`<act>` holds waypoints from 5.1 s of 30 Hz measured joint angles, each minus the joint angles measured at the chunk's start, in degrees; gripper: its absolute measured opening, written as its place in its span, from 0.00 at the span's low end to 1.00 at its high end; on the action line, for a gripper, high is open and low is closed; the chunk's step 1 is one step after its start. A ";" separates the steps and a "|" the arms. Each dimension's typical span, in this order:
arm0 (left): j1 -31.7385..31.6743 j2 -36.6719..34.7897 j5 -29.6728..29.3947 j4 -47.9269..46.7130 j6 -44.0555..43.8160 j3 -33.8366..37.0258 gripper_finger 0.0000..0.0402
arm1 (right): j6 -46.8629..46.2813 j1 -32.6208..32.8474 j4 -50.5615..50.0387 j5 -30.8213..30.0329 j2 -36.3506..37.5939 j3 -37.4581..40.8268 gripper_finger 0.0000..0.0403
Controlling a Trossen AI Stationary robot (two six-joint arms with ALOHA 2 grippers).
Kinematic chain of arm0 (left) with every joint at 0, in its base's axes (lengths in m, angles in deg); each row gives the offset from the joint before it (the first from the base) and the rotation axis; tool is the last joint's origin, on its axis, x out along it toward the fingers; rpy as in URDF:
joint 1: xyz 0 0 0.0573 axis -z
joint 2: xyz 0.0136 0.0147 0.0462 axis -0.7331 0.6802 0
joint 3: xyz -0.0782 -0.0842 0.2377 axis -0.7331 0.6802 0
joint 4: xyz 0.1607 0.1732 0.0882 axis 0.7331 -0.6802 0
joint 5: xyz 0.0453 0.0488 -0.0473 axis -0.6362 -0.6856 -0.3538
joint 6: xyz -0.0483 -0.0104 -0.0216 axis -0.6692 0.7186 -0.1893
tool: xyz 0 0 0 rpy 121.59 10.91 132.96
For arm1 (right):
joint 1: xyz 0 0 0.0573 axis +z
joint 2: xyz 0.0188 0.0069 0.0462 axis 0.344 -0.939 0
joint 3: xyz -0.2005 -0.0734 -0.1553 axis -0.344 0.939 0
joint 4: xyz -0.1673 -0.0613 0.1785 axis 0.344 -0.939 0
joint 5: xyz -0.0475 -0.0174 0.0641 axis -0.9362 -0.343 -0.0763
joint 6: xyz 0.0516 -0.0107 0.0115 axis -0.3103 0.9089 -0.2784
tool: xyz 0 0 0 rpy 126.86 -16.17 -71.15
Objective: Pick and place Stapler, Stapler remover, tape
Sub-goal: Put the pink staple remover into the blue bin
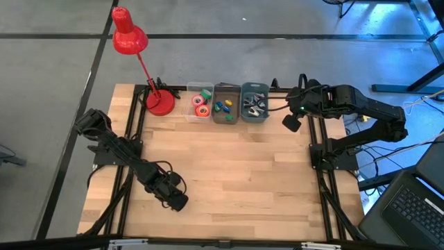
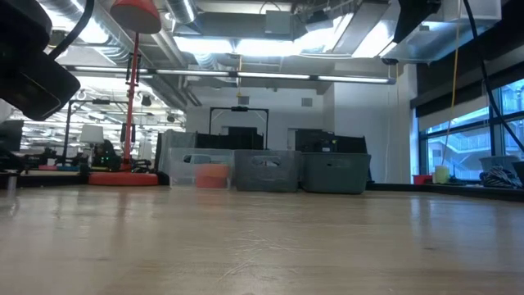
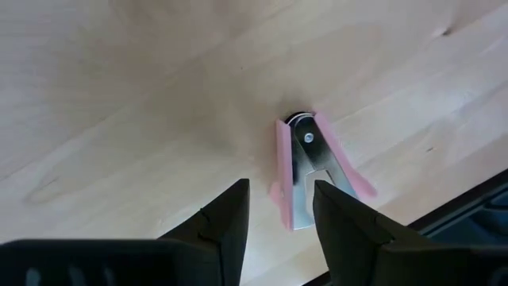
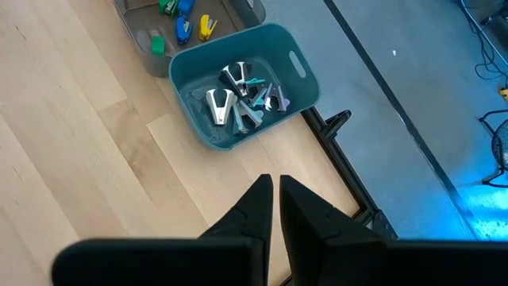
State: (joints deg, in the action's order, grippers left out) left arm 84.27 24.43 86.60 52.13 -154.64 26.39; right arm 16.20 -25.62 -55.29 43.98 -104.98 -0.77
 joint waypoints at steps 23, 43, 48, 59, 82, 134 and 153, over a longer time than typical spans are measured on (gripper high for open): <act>0.02 0.48 2.27 0.01 1.64 0.04 0.33 | 0.04 -0.02 0.00 -0.20 0.00 0.00 0.07; 0.02 0.50 2.34 1.84 3.30 0.04 0.08 | -0.05 -0.01 0.00 -0.20 0.00 0.00 0.07; 0.02 0.52 3.78 2.15 4.63 0.04 0.01 | -0.11 -0.01 0.00 -0.56 0.00 0.00 0.07; -4.28 0.46 -8.24 13.53 10.56 0.04 0.01 | -1.83 -0.01 0.04 1.29 0.05 0.00 0.07; -51.35 8.47 7.66 87.70 65.04 0.02 0.00 | -2.97 1.03 21.05 11.91 6.88 0.00 0.07; -61.27 15.91 34.69 87.63 66.77 -24.48 0.00 | -5.05 -0.44 46.14 30.84 -3.74 0.00 0.40; -61.55 15.89 33.94 86.64 67.80 -24.57 0.00 | -8.68 -3.08 44.68 32.26 -3.69 0.00 0.40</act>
State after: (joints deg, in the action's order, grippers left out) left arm 22.71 40.31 120.54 138.77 -86.84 1.82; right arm 7.53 -28.70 -10.61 76.24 -108.67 -0.77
